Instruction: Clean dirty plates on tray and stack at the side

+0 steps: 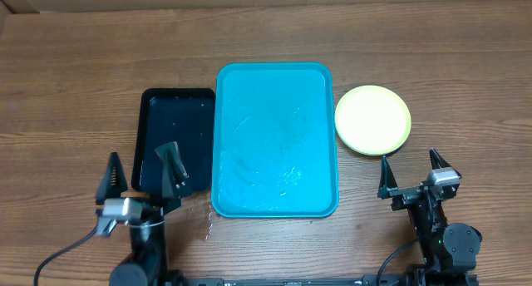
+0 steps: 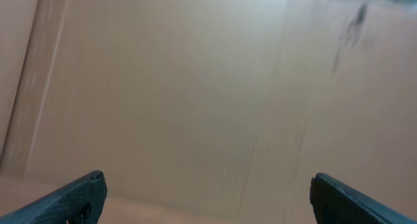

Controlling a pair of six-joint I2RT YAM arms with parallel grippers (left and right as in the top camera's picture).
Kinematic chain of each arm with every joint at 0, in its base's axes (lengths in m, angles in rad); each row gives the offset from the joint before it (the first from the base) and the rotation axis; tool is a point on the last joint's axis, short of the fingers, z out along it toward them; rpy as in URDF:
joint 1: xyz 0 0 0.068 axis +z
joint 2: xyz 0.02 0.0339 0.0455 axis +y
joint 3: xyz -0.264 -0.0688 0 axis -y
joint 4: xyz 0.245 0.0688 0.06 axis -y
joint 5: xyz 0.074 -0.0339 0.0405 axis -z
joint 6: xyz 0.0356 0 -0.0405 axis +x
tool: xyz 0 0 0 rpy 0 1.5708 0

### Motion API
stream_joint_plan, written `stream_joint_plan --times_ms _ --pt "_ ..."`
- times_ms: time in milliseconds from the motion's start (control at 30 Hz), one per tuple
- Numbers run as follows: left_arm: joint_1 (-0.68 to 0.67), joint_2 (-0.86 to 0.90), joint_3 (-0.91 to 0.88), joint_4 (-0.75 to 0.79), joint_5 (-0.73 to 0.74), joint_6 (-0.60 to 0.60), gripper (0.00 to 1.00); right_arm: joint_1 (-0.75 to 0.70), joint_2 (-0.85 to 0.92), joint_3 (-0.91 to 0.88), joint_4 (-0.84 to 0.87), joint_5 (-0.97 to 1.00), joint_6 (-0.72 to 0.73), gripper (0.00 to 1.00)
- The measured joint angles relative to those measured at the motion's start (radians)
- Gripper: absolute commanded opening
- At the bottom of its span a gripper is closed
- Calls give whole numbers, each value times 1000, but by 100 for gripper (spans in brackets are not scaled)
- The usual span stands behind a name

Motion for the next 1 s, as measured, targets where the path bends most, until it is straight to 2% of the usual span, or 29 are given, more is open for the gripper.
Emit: stream_joint_plan --times_ms 200,333,467,700,1000 --pt "0 -1 -11 -201 -38 0 100 0 0 0 1 0 -1 100" --pt "0 -2 -11 -401 -55 0 100 0 0 0 2 0 0 100" --pt "0 -2 -11 -495 -60 5 100 0 0 0 2 0 -1 100" --pt "0 -2 -11 -494 -59 86 100 0 0 0 2 0 0 100" --pt "0 -2 -11 -495 -52 111 100 0 0 0 2 0 0 100"
